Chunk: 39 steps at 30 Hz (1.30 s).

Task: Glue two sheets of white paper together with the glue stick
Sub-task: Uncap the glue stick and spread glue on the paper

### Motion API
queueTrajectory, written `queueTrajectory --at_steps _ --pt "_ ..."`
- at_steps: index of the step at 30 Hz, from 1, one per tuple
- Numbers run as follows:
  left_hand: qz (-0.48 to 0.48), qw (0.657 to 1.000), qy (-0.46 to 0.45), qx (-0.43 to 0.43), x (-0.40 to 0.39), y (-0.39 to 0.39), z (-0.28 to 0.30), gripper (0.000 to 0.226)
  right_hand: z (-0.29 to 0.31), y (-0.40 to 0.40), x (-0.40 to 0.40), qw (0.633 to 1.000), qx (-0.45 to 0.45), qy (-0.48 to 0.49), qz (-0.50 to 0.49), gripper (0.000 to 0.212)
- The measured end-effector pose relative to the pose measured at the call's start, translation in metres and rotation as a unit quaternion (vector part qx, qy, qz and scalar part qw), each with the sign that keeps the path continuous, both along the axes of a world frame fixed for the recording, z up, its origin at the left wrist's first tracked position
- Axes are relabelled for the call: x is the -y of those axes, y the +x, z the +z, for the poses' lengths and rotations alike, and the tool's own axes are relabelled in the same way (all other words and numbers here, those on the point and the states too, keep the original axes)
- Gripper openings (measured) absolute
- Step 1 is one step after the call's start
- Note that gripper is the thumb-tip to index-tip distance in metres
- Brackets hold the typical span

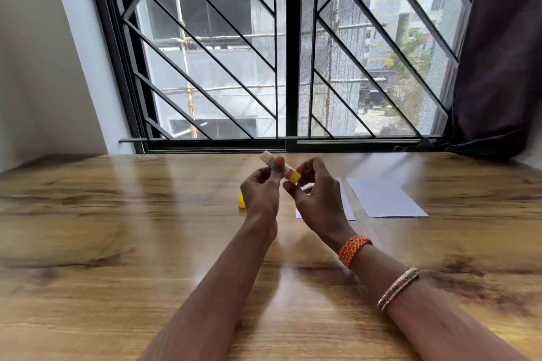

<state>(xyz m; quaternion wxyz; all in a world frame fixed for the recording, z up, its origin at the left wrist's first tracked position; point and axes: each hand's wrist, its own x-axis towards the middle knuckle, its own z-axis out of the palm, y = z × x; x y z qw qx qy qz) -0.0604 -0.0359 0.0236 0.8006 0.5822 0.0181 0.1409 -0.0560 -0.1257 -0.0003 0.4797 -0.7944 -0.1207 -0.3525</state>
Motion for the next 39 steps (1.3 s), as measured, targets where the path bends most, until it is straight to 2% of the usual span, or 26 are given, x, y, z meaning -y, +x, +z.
queueTrajectory --at_steps 6,8,12,15,17,21,23,33,36,39 --pt "-0.010 1.000 -0.008 -0.001 -0.001 0.000 0.003 0.022 0.003 -0.002 0.000 0.997 0.053 -0.016 -0.047 0.025" --pt "-0.018 1.000 -0.003 0.002 -0.001 0.000 0.003 0.021 0.004 -0.001 0.001 0.998 0.024 -0.024 -0.043 0.016" --pt "-0.027 1.000 -0.001 0.003 0.003 -0.002 0.002 0.017 0.005 -0.006 0.001 0.999 -0.035 -0.020 -0.019 0.035" --pt "-0.019 1.000 -0.003 0.006 0.002 -0.001 0.002 0.014 0.007 -0.010 -0.002 0.998 -0.058 -0.017 -0.024 0.028" --pt "-0.011 1.000 -0.002 0.005 0.001 0.000 0.000 0.015 0.009 -0.011 -0.004 0.998 -0.059 0.012 -0.014 0.012" --pt "-0.005 1.000 -0.004 0.012 0.001 0.001 -0.002 0.020 0.009 -0.014 -0.004 0.999 -0.047 -0.017 -0.014 0.031" --pt "-0.005 1.000 -0.001 0.012 0.001 0.002 -0.001 0.019 0.006 -0.012 -0.003 0.998 -0.039 -0.039 -0.024 0.034" --pt "0.002 1.000 0.002 0.001 -0.002 0.004 -0.001 0.019 0.002 -0.003 0.002 0.988 0.013 -0.091 -0.124 0.022" --pt "-0.018 1.000 0.003 -0.007 -0.001 0.005 -0.001 0.017 0.003 -0.003 0.006 0.985 0.002 -0.097 -0.141 0.021" --pt "-0.033 0.999 0.015 -0.004 -0.002 0.005 -0.001 0.026 0.005 -0.002 0.008 0.991 -0.042 -0.077 -0.101 0.013"
